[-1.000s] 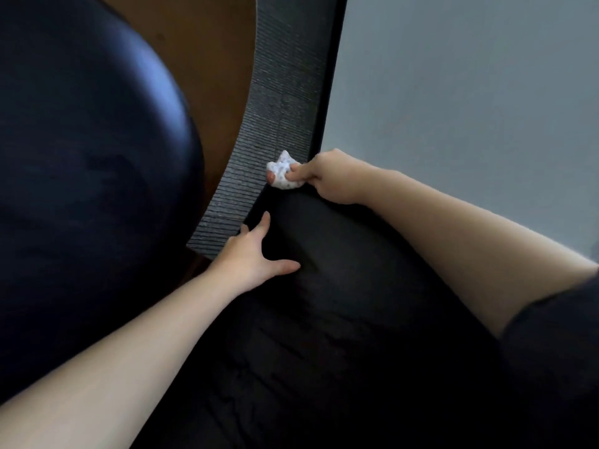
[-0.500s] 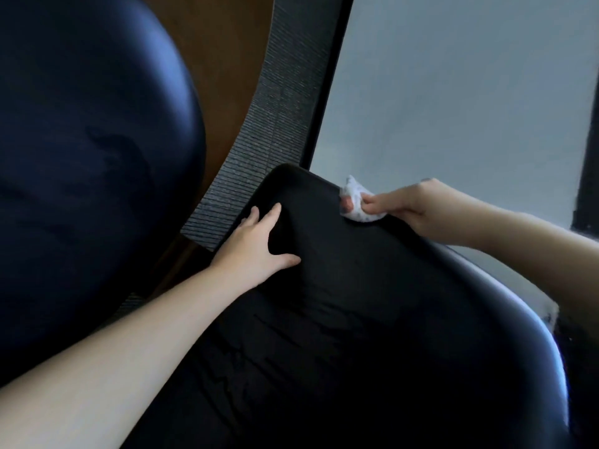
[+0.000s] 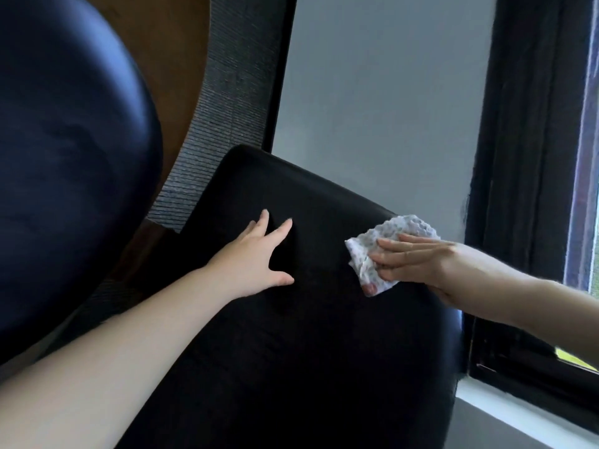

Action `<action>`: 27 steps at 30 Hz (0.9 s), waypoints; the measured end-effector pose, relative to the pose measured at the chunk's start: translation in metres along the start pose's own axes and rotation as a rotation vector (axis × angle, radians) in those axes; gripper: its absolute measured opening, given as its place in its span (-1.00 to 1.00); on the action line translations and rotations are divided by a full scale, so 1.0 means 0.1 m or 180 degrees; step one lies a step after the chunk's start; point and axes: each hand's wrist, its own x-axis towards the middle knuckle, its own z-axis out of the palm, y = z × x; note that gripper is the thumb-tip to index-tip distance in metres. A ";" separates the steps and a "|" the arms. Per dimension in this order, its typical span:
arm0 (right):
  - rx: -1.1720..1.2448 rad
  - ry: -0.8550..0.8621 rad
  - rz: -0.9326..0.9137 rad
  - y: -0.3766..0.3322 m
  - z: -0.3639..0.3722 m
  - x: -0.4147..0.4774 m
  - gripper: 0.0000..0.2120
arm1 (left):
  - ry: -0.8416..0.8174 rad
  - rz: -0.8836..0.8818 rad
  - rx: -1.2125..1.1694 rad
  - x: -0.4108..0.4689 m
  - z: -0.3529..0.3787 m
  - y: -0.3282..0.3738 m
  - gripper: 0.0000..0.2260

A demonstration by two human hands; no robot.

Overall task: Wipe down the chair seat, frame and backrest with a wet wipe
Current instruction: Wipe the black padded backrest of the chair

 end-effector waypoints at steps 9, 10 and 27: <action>-0.0238 0.0284 0.0618 0.10 -0.01 1.71 -0.43 | 0.0324 -0.0074 0.0245 0.02 -0.01 -0.50 -0.24; -0.0260 0.0291 0.0542 0.08 0.01 1.68 -0.43 | 0.0299 -0.0143 0.0275 0.01 -0.01 -0.58 -0.24; -0.1062 -0.0022 0.1281 0.14 0.28 3.59 -0.63 | 0.0094 -0.0135 0.0061 -0.01 -0.15 -1.44 -0.31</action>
